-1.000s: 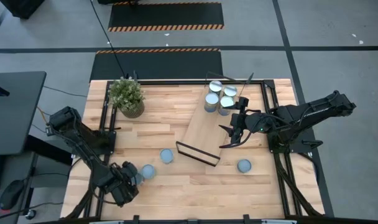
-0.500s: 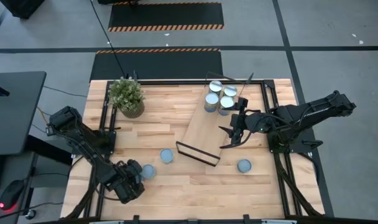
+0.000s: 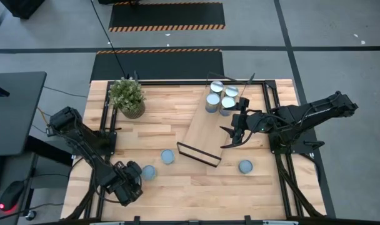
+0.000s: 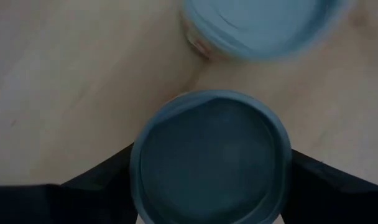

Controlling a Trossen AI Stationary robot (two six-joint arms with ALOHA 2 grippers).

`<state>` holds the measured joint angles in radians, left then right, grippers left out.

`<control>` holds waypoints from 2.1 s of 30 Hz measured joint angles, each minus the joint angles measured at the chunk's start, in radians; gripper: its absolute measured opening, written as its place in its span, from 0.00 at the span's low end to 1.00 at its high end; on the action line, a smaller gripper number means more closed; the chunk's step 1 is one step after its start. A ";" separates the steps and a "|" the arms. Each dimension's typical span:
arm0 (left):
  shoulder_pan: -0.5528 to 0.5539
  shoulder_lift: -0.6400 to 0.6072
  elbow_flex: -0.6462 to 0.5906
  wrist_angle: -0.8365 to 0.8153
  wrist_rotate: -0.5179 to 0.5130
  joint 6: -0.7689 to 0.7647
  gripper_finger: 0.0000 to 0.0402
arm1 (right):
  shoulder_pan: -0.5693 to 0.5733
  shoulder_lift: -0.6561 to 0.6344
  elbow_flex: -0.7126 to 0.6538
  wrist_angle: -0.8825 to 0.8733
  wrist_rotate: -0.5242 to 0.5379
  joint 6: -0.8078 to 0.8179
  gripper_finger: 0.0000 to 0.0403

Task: Pick and place cans onto a shelf
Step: Put the canned tomatoes on the shelf

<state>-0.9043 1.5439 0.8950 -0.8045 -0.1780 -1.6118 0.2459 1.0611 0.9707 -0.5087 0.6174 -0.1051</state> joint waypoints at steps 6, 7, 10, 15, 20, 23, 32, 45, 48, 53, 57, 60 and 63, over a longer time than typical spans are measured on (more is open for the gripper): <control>0.027 -0.008 0.222 -0.320 0.020 0.095 0.72 | 0.000 0.000 0.000 0.013 0.000 -0.003 0.89; 0.033 -0.008 0.269 -0.385 0.007 0.110 0.72 | 0.000 0.000 0.000 0.015 0.000 -0.003 0.89; 0.056 -0.009 0.395 -0.556 -0.067 0.151 0.72 | 0.000 0.000 0.000 0.015 0.000 -0.003 0.89; 0.144 -0.009 0.533 -0.682 -0.262 0.307 0.72 | 0.000 0.000 0.000 0.015 0.001 -0.003 0.89; 0.335 -0.009 0.539 -0.629 -0.333 0.660 0.72 | -0.002 0.000 0.000 0.028 0.010 -0.003 0.89; 0.476 -0.009 0.538 -0.568 -0.334 0.902 0.72 | -0.008 0.000 0.000 0.038 0.010 -0.008 0.89; 0.943 -0.005 0.538 -0.255 -0.127 1.559 0.72 | -0.047 0.000 0.000 0.037 -0.019 -0.029 0.89; 1.314 0.173 0.537 0.230 0.276 1.735 0.72 | -0.099 0.000 0.000 0.036 -0.062 -0.019 0.89; 1.310 0.229 0.538 0.259 0.346 1.670 0.72 | -0.102 0.000 0.000 0.036 -0.062 -0.008 0.89; 1.232 0.291 0.538 0.319 0.315 1.623 0.72 | -0.103 0.000 0.000 0.035 -0.062 0.015 0.89; 1.179 0.325 0.538 0.348 0.251 1.617 0.72 | -0.103 0.000 0.000 0.034 -0.062 0.023 0.89; 1.174 0.350 0.538 0.354 0.232 1.566 0.72 | -0.103 0.000 0.000 0.036 -0.062 0.023 0.89; 1.173 0.379 0.538 0.371 0.229 1.539 0.72 | -0.103 0.000 0.000 0.037 -0.062 0.018 0.89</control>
<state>0.2689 1.9228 1.4334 -0.4331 0.0509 -0.0725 0.1429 1.0615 0.9707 -0.4721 0.5551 -0.0867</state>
